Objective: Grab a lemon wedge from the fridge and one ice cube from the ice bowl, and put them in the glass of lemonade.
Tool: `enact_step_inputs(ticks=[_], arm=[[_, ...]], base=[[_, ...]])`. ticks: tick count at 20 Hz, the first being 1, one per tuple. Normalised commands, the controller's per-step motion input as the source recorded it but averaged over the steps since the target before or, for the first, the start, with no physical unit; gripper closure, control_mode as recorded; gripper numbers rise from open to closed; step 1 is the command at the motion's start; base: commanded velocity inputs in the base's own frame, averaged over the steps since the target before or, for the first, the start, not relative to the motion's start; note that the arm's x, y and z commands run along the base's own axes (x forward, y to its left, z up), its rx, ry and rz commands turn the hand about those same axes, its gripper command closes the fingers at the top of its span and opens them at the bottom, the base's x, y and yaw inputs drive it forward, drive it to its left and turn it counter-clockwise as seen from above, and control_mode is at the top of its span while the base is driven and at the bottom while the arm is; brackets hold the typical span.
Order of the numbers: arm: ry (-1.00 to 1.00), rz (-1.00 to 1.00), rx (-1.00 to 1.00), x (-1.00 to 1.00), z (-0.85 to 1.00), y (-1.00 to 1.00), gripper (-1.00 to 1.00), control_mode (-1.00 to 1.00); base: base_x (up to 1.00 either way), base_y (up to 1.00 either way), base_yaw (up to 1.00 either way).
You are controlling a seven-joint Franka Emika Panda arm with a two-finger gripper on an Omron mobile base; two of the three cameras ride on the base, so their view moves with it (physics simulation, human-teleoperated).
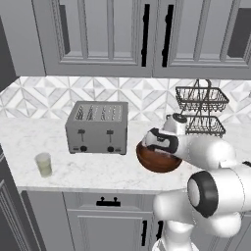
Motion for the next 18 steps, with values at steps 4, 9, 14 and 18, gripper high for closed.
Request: enact_step_inputs(ticks=[4,9,14,18], arm=[[0.0,0.19,0.0,-0.57,0.73,0.38,1.0,-1.0],[-0.01,0.27,0.0,-0.54,0.63,0.55,1.0,-1.0],[0.0,0.31,-0.03,-0.37,0.53,0.82,1.0,-1.0],[-0.05,0.24,-0.05,-0.08,0.56,0.92,1.0,-1.0]], base=[[0.0,0.0,0.0],[0.0,0.0,0.0],[0.0,0.0,0.0],[0.0,0.0,0.0]])
